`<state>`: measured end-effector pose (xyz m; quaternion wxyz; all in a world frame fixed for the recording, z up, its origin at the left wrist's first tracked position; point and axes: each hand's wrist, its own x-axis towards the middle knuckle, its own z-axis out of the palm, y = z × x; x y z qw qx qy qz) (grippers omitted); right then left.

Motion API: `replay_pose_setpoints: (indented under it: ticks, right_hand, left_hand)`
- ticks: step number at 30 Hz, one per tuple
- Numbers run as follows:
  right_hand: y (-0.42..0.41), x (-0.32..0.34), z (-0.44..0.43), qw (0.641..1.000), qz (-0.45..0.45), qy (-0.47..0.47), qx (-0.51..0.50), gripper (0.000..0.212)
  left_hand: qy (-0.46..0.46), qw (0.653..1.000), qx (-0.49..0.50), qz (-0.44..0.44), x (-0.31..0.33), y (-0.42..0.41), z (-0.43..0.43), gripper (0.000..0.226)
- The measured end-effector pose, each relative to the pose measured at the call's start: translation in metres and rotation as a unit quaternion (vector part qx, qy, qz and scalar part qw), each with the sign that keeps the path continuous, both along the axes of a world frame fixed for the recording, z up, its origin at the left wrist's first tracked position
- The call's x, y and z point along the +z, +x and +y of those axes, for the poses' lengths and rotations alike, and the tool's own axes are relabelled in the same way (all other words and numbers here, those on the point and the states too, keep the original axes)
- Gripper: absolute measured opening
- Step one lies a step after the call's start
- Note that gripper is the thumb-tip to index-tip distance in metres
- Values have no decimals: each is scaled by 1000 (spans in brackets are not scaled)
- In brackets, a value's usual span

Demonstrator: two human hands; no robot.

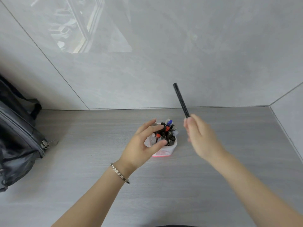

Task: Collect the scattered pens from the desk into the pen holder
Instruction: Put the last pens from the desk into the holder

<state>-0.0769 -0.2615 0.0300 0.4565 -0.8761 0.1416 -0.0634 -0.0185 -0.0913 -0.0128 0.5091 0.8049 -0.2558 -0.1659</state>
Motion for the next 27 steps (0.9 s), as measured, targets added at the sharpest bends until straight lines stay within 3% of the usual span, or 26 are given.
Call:
replay_pose_setpoints:
  ticks: [4, 9, 18, 23, 27]
  right_hand:
    - [-39, 12, -37, 994, 25, -104, 28, 17]
    - [-69, 34, -35, 995, 87, -35, 45, 25]
    - [-25, 29, 7, 976, 51, -185, 102, 6]
    - [0, 1, 31, 966, 55, -221, 118, 20]
    - [0, -22, 29, 965, -27, -224, 133, 30]
  left_hand:
    - [-15, 999, 48, 13, -1, -1, -6, 27]
    - [-40, 996, 41, 70, -2, -2, -4, 31]
    - [-66, 989, 44, 124, -2, -2, -6, 34]
    - [-65, 990, 34, 118, -3, -2, -5, 31]
    - [-89, 984, 36, 151, -2, -4, 0, 41]
